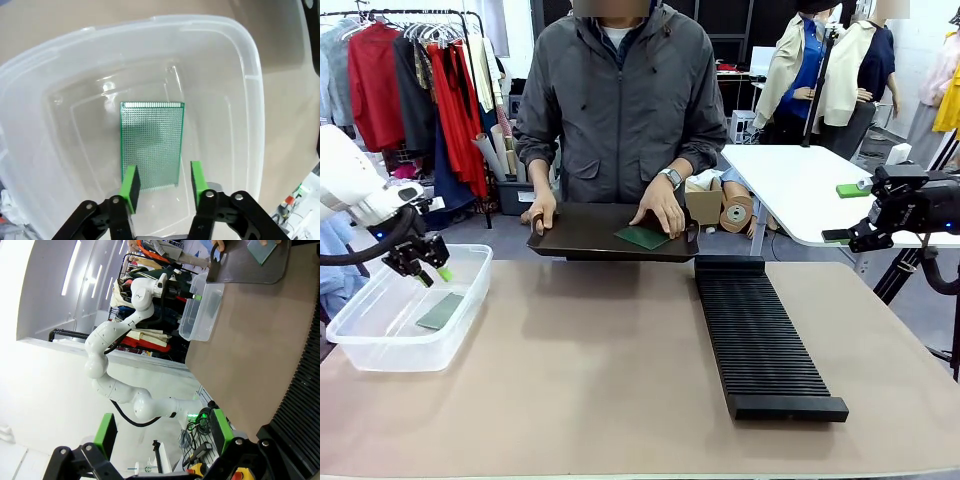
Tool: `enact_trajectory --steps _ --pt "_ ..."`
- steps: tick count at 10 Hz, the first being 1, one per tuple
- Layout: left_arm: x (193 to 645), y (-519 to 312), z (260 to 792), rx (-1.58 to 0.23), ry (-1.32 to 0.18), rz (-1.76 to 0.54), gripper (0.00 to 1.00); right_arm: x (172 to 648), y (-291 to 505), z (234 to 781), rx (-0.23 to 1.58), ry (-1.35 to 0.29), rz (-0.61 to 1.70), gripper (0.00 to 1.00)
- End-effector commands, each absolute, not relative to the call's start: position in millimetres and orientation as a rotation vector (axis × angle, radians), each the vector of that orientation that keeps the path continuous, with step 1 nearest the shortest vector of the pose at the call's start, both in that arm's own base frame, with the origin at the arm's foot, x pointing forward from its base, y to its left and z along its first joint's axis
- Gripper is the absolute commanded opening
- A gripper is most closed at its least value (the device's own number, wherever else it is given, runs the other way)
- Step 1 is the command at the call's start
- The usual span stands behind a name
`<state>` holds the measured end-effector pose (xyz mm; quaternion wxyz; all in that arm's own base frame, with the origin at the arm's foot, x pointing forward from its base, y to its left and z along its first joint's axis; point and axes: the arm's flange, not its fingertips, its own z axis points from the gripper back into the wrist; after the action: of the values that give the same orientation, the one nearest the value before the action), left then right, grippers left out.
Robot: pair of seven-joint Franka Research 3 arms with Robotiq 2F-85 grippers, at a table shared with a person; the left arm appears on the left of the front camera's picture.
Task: Sort PCBs into racks and boxes based on the side picked up.
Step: If the short side of the Blank PCB is picked up, insert it into the PCB Rack ; if the long side is picked up, place it in the Organizing box.
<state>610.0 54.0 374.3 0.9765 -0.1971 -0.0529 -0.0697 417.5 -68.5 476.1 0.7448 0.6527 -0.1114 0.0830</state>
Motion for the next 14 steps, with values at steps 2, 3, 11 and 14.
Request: enact_trajectory --steps 2,3,11,14 --pt "583 45 410 -0.316 -0.183 -0.126 1.00 417 -69 480 1.433 -0.247 0.185 1.00" --pt "579 45 421 -0.307 -0.201 -0.126 1.00 417 -69 480 1.433 -0.247 0.185 1.00" --pt "573 46 441 -0.325 -0.186 -0.123 1.00 417 -69 480 1.433 -0.247 0.185 1.00" --pt "575 43 440 -0.323 -0.177 -0.123 1.00 417 -69 480 1.433 -0.247 0.185 1.00"
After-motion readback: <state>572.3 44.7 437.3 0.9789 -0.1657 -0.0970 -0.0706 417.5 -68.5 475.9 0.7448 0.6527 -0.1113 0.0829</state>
